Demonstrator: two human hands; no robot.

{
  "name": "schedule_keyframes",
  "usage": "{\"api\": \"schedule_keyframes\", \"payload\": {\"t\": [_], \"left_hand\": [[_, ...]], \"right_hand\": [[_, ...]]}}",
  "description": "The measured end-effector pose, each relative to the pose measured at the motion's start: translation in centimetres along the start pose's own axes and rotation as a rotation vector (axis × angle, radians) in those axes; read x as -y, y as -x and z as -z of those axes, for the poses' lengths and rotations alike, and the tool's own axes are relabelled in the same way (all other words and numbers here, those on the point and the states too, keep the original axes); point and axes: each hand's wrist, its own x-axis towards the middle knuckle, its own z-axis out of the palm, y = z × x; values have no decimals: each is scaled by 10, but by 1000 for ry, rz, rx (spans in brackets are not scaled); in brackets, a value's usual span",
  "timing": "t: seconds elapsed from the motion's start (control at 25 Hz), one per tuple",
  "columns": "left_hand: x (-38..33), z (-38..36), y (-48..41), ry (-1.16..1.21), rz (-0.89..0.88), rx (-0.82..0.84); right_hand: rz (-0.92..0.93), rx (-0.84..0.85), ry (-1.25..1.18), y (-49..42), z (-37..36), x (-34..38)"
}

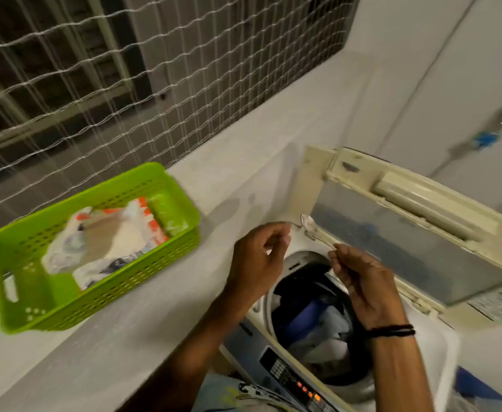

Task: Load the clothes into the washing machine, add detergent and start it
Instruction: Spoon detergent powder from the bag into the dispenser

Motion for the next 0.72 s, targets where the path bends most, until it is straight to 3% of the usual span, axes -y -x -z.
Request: {"api": "schedule_keyframes", "payload": {"t": [0.16, 0.28, 0.36, 0.48, 0.6, 0.72], "left_hand": [[-44, 111, 20, -102, -201, -406], [-35, 182, 30, -176, -78, -671], [-18, 218, 34, -349, 43, -670], [4, 252, 37, -674, 194, -508], [14, 266, 41, -676, 275, -510], [21, 274, 45, -612, 319, -644]], "right_hand": [[11, 359, 275, 36, -92, 13], [90, 570, 418, 56, -162, 0], [145, 656, 530, 61, -204, -17], [371, 644, 810, 50, -252, -39], [669, 642, 1268, 42, -282, -46], [770, 641, 1426, 40, -302, -58]]}}
